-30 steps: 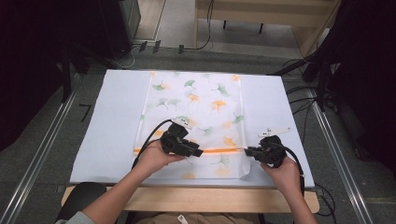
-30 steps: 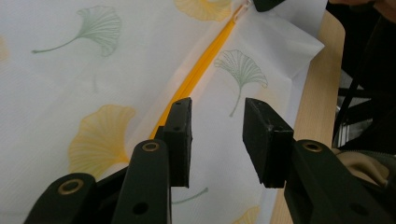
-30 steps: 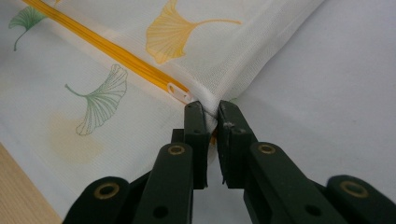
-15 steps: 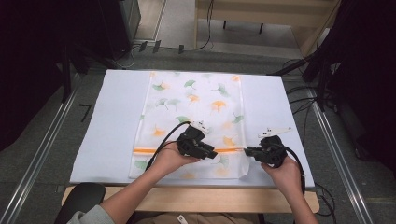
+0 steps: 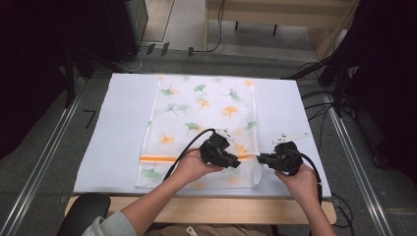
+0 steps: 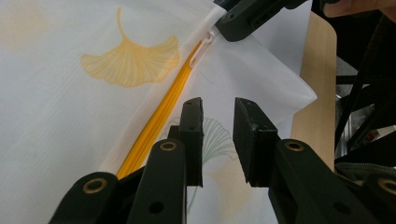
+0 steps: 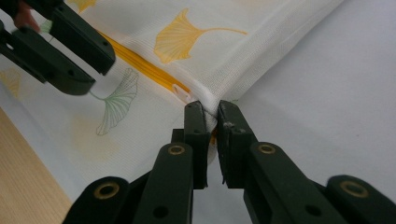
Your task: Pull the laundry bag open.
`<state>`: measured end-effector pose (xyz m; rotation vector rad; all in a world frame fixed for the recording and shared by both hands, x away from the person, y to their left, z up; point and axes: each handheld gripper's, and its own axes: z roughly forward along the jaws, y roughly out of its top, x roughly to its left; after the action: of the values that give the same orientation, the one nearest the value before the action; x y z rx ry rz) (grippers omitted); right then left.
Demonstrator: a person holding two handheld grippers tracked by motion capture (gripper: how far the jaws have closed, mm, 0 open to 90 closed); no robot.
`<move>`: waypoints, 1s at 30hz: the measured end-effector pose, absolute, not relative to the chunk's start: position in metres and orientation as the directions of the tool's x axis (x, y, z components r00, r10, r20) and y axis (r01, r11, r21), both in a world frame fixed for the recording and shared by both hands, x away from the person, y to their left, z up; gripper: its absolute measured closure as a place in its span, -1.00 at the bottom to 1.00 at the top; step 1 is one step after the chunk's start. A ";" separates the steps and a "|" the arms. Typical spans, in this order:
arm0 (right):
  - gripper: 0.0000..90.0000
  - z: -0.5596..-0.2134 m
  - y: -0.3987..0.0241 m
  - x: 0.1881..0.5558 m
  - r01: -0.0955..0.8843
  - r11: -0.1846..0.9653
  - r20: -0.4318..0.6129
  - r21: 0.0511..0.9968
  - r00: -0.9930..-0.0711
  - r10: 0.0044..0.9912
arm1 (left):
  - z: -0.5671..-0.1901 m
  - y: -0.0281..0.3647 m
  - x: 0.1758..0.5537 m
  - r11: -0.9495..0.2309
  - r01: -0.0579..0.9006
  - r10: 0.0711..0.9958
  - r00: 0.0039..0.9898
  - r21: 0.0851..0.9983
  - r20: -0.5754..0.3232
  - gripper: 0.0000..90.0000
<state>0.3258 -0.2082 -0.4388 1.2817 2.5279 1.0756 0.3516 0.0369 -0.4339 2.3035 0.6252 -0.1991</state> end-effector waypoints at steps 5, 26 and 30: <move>0.89 -0.437 -0.208 0.326 0.657 0.390 0.212 0.645 -0.644 0.735 | -0.439 0.027 0.355 -0.625 0.491 0.385 0.870 0.607 -0.308 0.61; 0.89 -0.427 -0.202 0.321 0.583 0.430 0.221 0.689 -0.734 0.642 | -0.444 0.020 0.357 -0.611 0.469 0.359 0.882 0.638 -0.304 0.44; 0.89 -0.428 -0.200 0.321 0.583 0.441 0.213 0.682 -0.735 0.643 | -0.443 0.017 0.355 -0.615 0.461 0.346 0.887 0.639 -0.307 0.49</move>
<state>0.3211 -0.2003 -0.4283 1.1089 2.6002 1.1819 0.3548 0.0172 -0.4430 2.2903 0.5765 -0.1962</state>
